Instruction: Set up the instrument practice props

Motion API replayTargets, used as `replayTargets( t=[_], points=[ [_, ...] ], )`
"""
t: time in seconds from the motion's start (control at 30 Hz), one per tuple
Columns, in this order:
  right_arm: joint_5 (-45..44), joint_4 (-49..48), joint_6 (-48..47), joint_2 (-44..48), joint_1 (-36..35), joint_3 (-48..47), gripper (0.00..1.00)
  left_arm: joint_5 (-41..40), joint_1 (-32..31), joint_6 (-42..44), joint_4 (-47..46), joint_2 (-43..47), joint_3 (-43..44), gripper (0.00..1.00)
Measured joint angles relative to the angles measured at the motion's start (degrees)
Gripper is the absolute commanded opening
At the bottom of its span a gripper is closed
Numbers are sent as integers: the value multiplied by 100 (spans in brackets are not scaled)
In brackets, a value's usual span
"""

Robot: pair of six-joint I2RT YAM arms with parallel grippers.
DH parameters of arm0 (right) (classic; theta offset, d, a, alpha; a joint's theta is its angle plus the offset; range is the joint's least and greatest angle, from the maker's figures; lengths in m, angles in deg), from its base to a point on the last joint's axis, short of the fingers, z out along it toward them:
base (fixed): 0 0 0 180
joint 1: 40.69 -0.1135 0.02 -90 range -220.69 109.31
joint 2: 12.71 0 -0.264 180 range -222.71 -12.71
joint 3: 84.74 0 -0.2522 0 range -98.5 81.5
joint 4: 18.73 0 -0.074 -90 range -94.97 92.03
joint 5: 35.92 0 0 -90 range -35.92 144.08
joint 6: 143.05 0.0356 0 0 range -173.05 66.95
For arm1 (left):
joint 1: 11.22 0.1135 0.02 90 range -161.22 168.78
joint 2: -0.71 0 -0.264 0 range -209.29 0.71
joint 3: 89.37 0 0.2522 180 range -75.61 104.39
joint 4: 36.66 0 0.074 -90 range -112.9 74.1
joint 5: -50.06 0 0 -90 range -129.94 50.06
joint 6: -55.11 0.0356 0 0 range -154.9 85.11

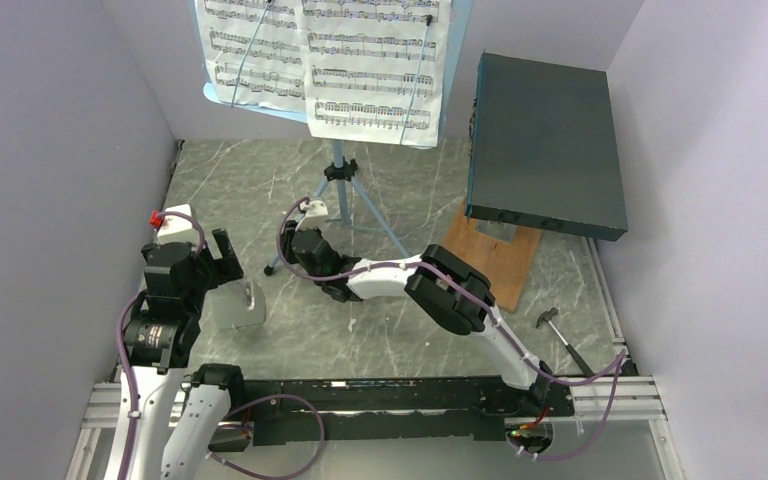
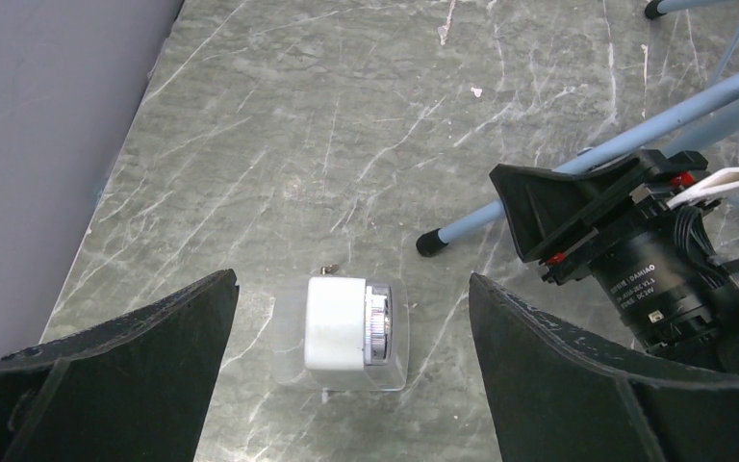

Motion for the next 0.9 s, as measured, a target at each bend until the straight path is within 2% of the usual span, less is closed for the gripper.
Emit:
replayTargets(
  t=[0.9],
  points=[
    [1891,-708,-586,83,994,439,18,4,0,0,0,-2,0,95]
  ],
)
